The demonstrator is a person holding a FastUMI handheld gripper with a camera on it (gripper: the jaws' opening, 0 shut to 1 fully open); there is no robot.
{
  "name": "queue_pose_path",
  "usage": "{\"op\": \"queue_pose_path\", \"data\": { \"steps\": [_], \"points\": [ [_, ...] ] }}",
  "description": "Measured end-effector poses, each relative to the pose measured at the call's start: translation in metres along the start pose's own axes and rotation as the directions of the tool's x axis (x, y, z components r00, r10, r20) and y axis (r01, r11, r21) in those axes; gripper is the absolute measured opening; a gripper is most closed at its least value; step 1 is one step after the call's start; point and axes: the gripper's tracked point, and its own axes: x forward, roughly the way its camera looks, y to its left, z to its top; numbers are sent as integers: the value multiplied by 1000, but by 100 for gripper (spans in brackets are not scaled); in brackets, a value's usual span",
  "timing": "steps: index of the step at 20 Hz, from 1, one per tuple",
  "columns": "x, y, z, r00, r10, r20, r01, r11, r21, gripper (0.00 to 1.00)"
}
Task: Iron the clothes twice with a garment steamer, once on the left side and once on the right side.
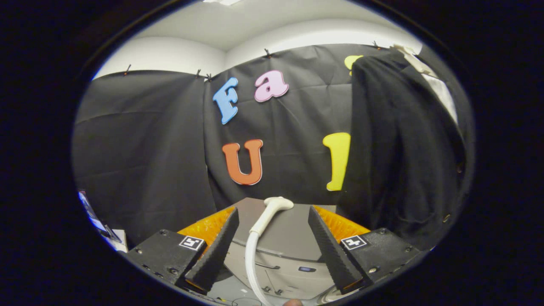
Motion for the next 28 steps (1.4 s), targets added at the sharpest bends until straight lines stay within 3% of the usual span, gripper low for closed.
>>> {"op": "queue_pose_path", "data": {
  "steps": [10, 12, 14, 18, 22, 23, 28],
  "points": [
    [146, 17, -59, 965, -76, -249, 69, 997, -37, 100],
    [170, 12, -78, 936, -130, -328, 124, 992, -40, 100],
    [191, 14, -96, 903, -139, -406, 127, 990, -56, 95],
    [222, 13, -112, 866, -174, -469, 188, 982, -16, 92],
    [237, 14, -121, 842, -192, -504, 199, 979, -39, 90],
    [237, 18, -129, 825, -181, -535, 187, 981, -43, 88],
    [241, 19, -130, 820, -173, -545, 168, 984, -60, 72]
  ]
}}
